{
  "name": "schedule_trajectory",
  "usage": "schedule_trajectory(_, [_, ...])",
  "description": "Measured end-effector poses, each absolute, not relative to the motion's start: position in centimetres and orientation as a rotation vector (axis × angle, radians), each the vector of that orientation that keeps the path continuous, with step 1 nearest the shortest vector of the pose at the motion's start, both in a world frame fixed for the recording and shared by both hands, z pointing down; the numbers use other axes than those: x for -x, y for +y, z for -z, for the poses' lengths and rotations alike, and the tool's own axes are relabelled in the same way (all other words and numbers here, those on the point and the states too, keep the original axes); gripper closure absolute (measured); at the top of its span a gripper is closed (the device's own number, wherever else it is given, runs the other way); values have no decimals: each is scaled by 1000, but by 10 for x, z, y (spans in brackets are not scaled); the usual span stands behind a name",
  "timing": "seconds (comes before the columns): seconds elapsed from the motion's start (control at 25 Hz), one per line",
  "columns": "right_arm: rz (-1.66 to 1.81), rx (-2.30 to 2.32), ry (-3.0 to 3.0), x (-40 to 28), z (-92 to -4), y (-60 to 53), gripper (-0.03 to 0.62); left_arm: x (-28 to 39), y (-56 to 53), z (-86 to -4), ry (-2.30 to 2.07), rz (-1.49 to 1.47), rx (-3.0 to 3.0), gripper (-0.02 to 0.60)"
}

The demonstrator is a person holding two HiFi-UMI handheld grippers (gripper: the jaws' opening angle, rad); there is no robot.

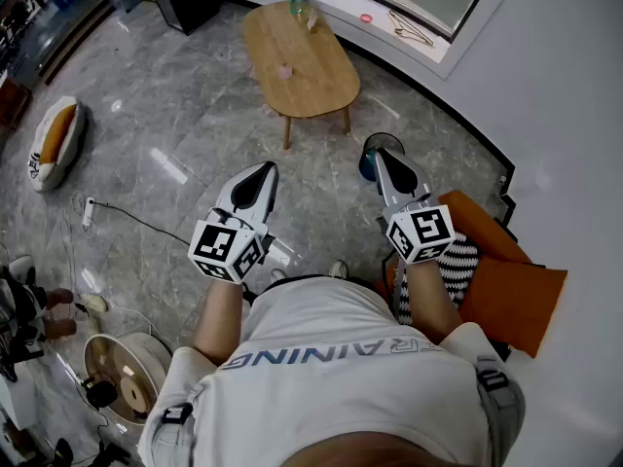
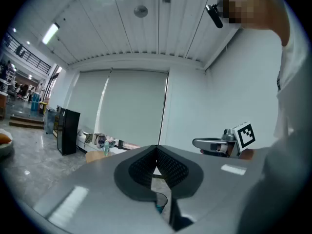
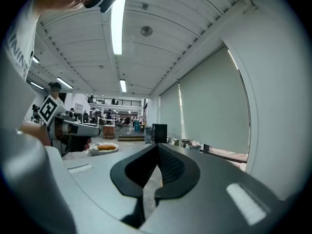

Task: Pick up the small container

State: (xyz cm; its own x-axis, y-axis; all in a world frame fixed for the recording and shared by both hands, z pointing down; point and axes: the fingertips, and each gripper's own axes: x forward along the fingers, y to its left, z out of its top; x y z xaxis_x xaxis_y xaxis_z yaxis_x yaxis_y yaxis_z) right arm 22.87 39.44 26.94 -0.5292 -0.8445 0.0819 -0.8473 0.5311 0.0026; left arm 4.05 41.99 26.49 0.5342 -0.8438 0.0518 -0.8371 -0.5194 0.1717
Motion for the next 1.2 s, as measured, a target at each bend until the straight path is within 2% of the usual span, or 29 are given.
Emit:
schedule_trajectory(0.56, [-68,-1495,-2679,-208,-275,402,582,-18,432,-268,-1438,54,-2591,581])
schedule_trajectory(1.2, [-109,-1544,-2670,-147,-291,410,582,50,438,-291,-1401,63,-2565,581])
